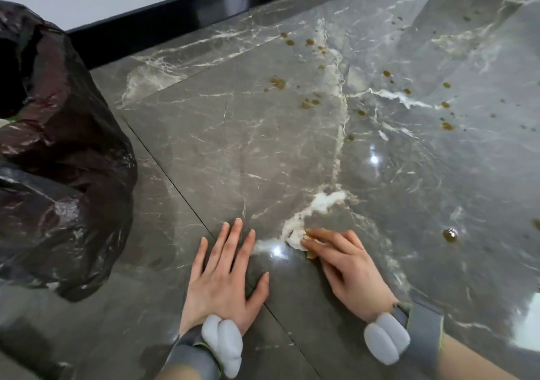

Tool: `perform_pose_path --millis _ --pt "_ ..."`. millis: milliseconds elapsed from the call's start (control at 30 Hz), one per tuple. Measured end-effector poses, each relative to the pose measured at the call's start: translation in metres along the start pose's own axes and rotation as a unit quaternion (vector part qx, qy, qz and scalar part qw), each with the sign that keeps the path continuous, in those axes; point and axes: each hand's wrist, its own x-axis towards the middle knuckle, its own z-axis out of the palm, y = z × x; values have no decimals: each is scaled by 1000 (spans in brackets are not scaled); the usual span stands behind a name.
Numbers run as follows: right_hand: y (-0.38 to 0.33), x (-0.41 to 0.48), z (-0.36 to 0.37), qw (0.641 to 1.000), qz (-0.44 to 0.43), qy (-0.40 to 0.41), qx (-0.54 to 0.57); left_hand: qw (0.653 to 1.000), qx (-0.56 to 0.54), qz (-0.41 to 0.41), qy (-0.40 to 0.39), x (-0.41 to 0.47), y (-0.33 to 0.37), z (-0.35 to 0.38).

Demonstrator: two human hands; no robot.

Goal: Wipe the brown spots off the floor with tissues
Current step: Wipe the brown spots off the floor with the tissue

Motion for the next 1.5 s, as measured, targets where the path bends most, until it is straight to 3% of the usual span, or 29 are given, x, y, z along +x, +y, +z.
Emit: perform_pose_path --millis 100,167,233,567,767,900,967,1033,1133,1200,1267,1333,1500 --pt "59 -11 -27 987 115 86 -65 1000 3 7 5 -3 0 2" --pt "91 -7 -41 953 259 138 -77 1000 9 -1 5 -1 -4 1" --pt "91 -7 -38 930 327 156 -65 1000 16 -11 11 -2 -3 0" --pt "-9 -55 1 983 145 112 13 998 49 4 33 -9 13 4" --pt "-11 -106 -1 998 47 19 36 994 0 -81 -70 4 12 -13" --pt "37 -155 -35 990 137 39 8 988 18 -124 -87 8 36 -23" --pt "72 -184 -56 970 224 97 -19 992 59 -102 -48 5 62 -21" --pt "103 -212 -78 936 319 142 -48 997 75 -25 -23 -3 93 -10" --pt "146 -248 -109 859 476 179 -54 994 61 78 -41 0 146 15" --pt "166 -255 -118 799 560 217 -36 996 36 76 -38 15 177 30" --pt "172 -248 -115 773 591 227 -39 998 38 49 -24 29 194 43" --pt "164 -236 -104 808 546 217 -45 998 62 30 -5 33 194 53" --pt "118 -182 -60 931 303 203 5 998 43 40 9 44 190 58"
